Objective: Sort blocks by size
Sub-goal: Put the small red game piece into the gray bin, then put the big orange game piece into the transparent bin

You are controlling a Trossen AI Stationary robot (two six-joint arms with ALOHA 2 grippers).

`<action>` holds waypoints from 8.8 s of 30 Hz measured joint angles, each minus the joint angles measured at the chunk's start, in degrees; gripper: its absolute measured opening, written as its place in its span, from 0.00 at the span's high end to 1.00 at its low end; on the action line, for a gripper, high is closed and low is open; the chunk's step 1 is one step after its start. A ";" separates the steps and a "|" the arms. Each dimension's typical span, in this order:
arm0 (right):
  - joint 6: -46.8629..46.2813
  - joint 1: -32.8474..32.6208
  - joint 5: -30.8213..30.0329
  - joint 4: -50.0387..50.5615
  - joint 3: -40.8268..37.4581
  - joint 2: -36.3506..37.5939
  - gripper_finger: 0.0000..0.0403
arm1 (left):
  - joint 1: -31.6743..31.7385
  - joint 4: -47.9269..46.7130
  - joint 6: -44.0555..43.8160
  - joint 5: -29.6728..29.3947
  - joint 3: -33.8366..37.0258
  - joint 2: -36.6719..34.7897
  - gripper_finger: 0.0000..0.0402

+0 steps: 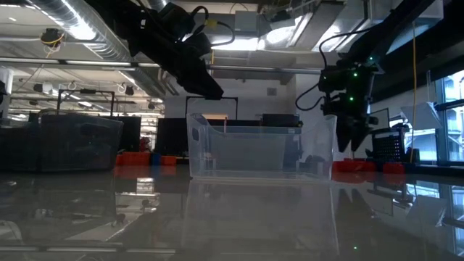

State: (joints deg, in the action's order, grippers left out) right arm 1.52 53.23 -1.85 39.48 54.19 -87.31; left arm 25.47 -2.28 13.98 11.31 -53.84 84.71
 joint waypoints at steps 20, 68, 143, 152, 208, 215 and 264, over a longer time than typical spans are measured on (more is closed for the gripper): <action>-2.33 -3.56 1.01 -7.15 -3.26 0.85 0.26 | 1.53 18.66 -5.76 4.73 9.60 0.24 0.45; 0.08 -5.82 8.94 -18.50 4.04 -0.07 0.65 | 1.43 21.84 -4.74 4.46 9.55 -0.09 0.45; 1.43 -19.15 6.95 -32.93 -8.91 9.38 0.35 | 3.46 -3.74 -2.09 -16.55 2.90 -4.24 0.45; 1.36 -19.13 6.96 -33.04 -10.08 9.38 0.35 | 13.03 -12.49 -12.11 -21.22 0.81 -3.34 0.45; 1.78 -19.14 7.45 -33.33 -10.05 9.38 0.35 | 5.03 -24.05 -23.35 -18.20 -2.10 1.90 0.45; 1.84 -19.13 7.45 -33.31 -10.05 9.38 0.35 | 5.24 -24.03 -33.61 -18.65 -1.57 3.38 0.45; 1.79 -19.12 7.45 -33.33 -10.01 9.38 0.35 | -16.12 -1.56 11.96 -1.14 -2.78 3.06 0.45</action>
State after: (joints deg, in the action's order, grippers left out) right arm 3.31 34.11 5.61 6.15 44.18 -77.93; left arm 9.35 -3.85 25.93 10.18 -56.62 87.77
